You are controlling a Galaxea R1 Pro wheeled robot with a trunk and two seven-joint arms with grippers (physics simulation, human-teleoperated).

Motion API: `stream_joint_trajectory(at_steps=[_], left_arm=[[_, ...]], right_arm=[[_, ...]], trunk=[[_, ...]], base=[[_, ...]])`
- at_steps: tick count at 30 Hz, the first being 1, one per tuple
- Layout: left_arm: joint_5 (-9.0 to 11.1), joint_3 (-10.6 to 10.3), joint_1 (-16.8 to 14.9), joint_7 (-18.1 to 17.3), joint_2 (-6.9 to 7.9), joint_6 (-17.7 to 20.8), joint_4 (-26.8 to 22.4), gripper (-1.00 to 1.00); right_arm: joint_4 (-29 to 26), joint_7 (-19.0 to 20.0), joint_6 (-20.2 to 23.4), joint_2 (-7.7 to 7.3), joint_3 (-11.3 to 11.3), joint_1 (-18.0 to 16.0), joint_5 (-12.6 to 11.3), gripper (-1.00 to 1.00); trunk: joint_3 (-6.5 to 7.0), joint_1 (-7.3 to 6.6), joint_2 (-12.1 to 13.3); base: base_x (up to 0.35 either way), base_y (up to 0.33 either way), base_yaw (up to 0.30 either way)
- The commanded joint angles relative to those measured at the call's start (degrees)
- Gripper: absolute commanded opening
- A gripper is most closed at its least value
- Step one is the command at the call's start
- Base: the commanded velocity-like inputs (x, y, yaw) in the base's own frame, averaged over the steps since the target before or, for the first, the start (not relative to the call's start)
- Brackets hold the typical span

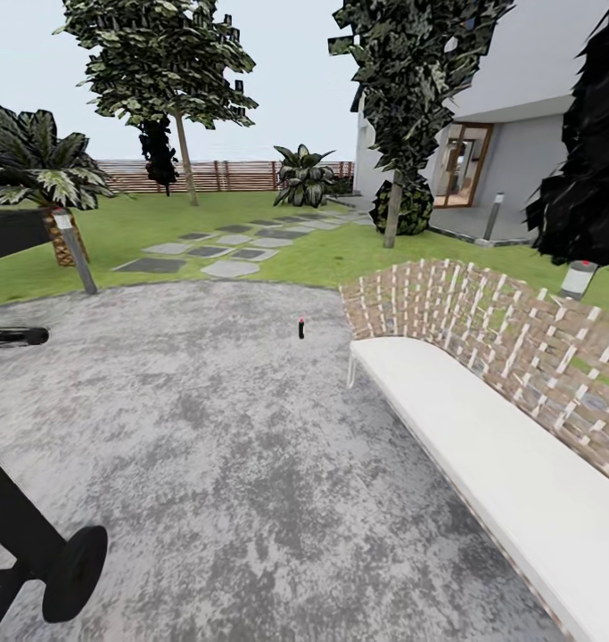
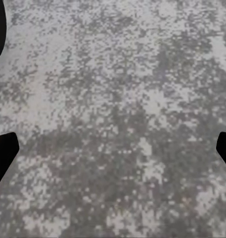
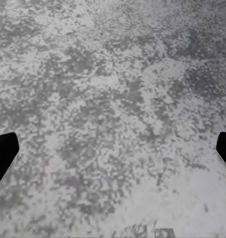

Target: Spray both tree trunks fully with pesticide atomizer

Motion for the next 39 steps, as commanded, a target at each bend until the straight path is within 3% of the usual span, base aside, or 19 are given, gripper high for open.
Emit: stream_joint_trajectory(at_steps=[1, 39], left_arm=[[0.08, -0.08, -0.03, 0.15, 0.0, -0.21, 0.05, 1.0], [0.08, -0.08, -0.03, 0.15, 0.0, -0.37, 0.05, 1.0]], right_arm=[[0.02, -0.01, -0.17, -0.02, 0.02, -0.03, 0.03, 1.0], [-0.01, -0.01, -0.17, -0.01, 0.02, -0.03, 0.03, 1.0]], trunk=[[-0.05, 0.02, -0.02], [-0.05, 0.02, -0.02]], base=[[0.337, 0.0, 0.0], [0.337, 0.0, 0.0]])
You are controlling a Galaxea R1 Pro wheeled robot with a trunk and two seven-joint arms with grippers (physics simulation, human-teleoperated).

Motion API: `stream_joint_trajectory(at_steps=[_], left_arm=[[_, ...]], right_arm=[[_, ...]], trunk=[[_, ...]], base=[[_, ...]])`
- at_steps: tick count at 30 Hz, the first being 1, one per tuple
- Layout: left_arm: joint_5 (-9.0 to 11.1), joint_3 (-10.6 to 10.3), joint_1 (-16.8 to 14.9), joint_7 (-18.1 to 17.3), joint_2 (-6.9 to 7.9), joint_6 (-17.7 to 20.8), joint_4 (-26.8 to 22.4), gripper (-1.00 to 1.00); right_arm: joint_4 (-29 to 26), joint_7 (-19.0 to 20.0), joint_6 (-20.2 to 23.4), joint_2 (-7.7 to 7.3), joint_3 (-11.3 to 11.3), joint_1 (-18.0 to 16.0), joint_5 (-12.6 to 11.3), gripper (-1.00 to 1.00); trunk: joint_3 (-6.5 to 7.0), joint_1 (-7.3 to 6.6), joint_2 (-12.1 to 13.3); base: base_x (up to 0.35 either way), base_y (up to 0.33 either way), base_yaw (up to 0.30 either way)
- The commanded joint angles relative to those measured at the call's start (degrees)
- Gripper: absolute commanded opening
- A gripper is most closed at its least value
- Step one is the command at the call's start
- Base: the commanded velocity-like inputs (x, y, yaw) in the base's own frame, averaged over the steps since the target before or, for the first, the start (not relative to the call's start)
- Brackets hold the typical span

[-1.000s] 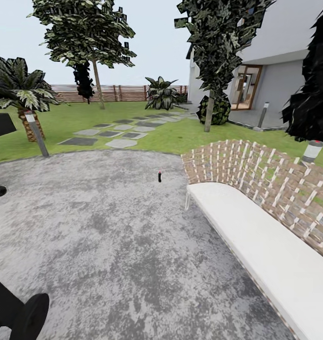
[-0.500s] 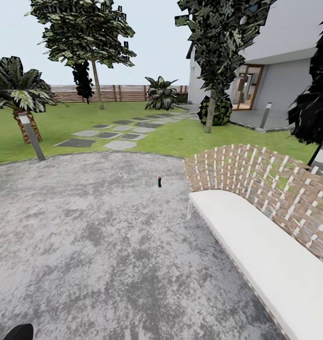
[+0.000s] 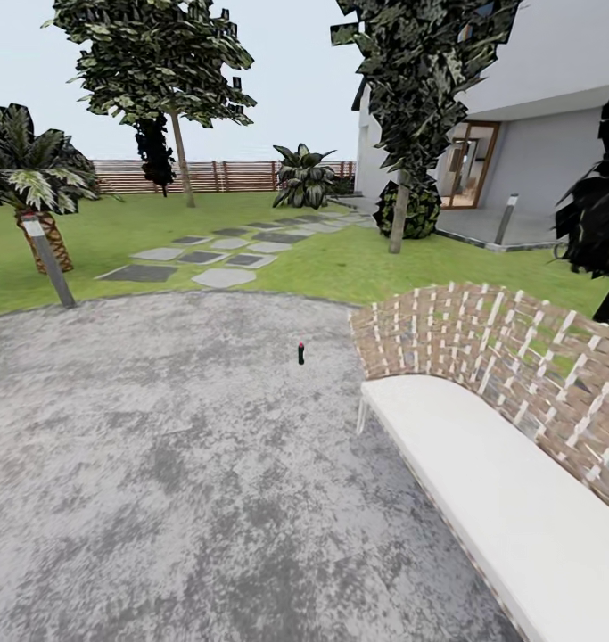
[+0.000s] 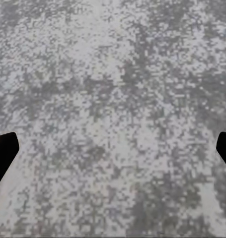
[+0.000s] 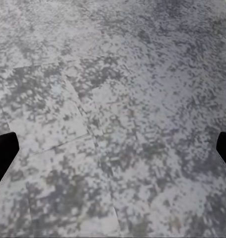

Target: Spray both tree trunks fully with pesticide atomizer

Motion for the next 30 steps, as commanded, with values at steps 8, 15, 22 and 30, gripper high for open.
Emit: stream_joint_trajectory(at_steps=[8, 15, 22, 30], left_arm=[[0.08, -0.08, -0.03, 0.15, 0.0, -0.2, 0.05, 1.0], [0.07, -0.08, -0.03, 0.15, 0.0, -0.2, 0.05, 1.0], [0.08, -0.08, -0.03, 0.15, 0.0, -0.2, 0.05, 1.0], [0.08, -0.08, -0.03, 0.15, 0.0, -0.2, 0.05, 1.0]], right_arm=[[0.08, -0.01, -0.17, -0.05, 0.02, -0.02, 0.03, 1.0], [0.07, -0.01, -0.17, 0.01, 0.02, -0.02, 0.03, 1.0], [0.06, -0.01, -0.17, -0.01, 0.02, -0.03, 0.03, 1.0], [0.09, -0.01, -0.17, 0.01, 0.02, -0.04, 0.03, 1.0]], trunk=[[-0.05, 0.02, -0.02], [-0.05, 0.02, -0.02], [-0.05, 0.02, -0.02], [-0.05, 0.02, -0.02]], base=[[0.336, 0.0, 0.033], [0.337, 0.0, 0.138], [0.337, 0.0, 0.176], [0.337, 0.0, 0.178]])
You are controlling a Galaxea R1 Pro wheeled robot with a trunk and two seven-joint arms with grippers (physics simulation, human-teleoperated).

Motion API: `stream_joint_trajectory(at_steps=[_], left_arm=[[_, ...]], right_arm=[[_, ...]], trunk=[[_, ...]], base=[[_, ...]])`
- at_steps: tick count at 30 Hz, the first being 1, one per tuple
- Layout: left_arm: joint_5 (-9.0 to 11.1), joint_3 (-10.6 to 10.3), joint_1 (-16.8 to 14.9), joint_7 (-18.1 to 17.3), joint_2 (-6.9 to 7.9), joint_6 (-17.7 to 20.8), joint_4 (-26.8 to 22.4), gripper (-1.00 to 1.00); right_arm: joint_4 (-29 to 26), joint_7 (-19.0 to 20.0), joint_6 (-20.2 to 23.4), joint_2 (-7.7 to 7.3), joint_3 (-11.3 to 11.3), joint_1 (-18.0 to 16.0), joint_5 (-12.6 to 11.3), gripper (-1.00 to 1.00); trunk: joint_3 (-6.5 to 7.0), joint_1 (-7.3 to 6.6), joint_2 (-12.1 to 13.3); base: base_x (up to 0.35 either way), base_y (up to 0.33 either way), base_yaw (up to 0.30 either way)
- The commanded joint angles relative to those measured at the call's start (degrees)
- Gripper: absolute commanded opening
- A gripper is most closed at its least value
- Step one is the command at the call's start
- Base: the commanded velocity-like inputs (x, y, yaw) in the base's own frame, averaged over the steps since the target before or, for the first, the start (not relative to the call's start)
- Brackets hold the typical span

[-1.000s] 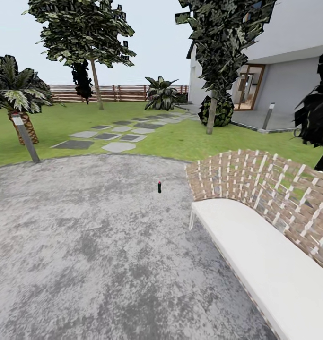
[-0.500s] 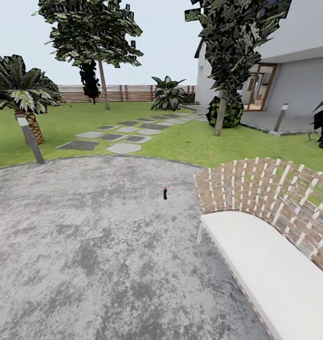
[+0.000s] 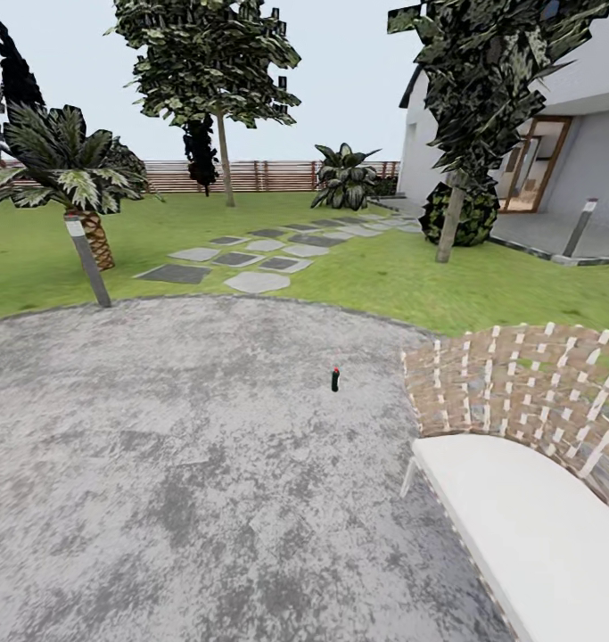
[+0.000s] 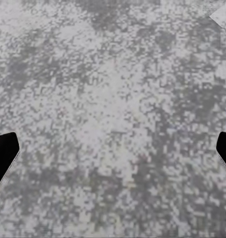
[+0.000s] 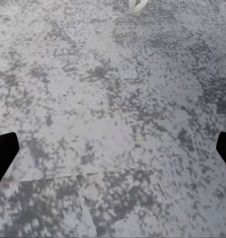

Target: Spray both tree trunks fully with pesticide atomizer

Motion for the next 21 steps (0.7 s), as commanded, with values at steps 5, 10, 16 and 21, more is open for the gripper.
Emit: stream_joint_trajectory(at_steps=[5, 10, 16, 21], left_arm=[[0.08, -0.08, -0.04, 0.15, 0.0, -0.2, 0.07, 1.0], [0.08, -0.08, -0.04, 0.15, 0.0, -0.16, 0.07, 1.0], [0.08, -0.08, -0.04, 0.15, 0.0, -0.11, 0.07, 1.0], [0.08, -0.08, -0.04, 0.15, 0.0, -0.12, 0.07, 1.0]], right_arm=[[0.01, -0.01, -0.17, -0.03, 0.02, 0.0, 0.03, 1.0], [0.01, -0.01, -0.17, -0.01, 0.02, -0.02, 0.03, 1.0], [0.01, -0.01, -0.17, -0.01, 0.02, 0.0, 0.03, 1.0], [0.03, -0.01, -0.17, -0.02, 0.02, 0.0, 0.03, 1.0]], trunk=[[-0.05, 0.02, -0.02], [-0.05, 0.02, -0.02], [-0.05, 0.02, -0.02], [-0.05, 0.02, -0.02]], base=[[0.337, 0.0, 0.178], [0.336, 0.032, 0.178], [0.336, 0.092, 0.177], [0.337, 0.133, 0.15]])
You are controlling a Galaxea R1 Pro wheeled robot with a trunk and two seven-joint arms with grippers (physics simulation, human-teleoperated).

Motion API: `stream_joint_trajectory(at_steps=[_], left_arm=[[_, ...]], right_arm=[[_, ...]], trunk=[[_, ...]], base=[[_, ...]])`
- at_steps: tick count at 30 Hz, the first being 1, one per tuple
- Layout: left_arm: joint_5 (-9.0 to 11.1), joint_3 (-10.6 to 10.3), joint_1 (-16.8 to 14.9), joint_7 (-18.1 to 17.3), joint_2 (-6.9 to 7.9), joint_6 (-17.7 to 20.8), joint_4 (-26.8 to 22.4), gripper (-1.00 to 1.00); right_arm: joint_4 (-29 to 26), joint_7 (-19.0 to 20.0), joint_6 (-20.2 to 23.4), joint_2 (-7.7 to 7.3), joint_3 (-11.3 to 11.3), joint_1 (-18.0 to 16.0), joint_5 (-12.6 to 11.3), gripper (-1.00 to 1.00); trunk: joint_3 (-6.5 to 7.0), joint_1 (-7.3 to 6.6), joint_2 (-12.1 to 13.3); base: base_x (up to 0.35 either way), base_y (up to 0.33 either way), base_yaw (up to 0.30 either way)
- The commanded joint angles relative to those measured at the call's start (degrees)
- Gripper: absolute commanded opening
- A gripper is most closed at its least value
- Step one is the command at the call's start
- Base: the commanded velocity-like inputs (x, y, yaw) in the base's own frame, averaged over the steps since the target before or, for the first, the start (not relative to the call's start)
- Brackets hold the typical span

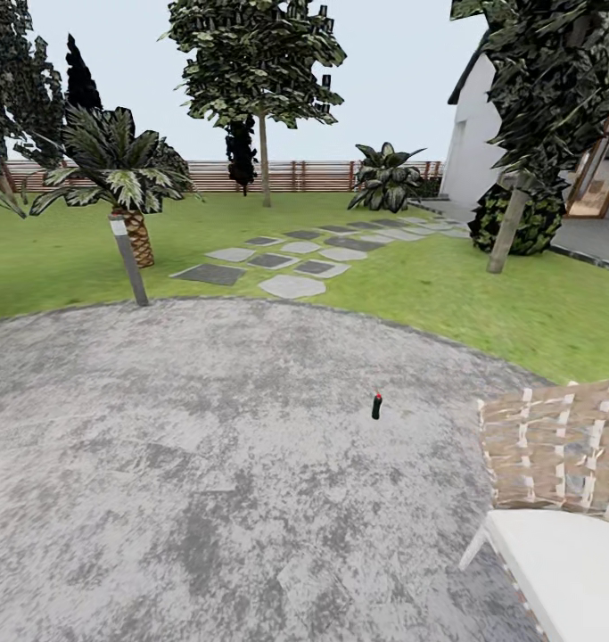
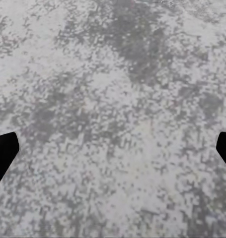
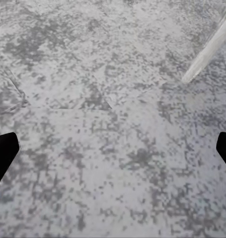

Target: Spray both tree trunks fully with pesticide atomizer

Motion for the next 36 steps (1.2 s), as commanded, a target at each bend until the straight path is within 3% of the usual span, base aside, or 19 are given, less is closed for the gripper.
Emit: stream_joint_trajectory(at_steps=[1, 36], left_arm=[[0.08, -0.09, -0.04, 0.15, 0.0, -0.19, 0.07, 1.0], [0.08, -0.09, -0.04, 0.15, 0.0, -0.34, 0.07, 1.0]], right_arm=[[-0.01, -0.01, -0.17, -0.02, 0.02, -0.02, 0.03, 1.0], [-0.04, -0.01, -0.17, -0.01, 0.02, -0.02, 0.03, 1.0]], trunk=[[-0.05, 0.02, -0.02], [-0.05, 0.02, -0.02]], base=[[0.337, 0.146, 0.117], [0.337, 0.118, 0.002]])
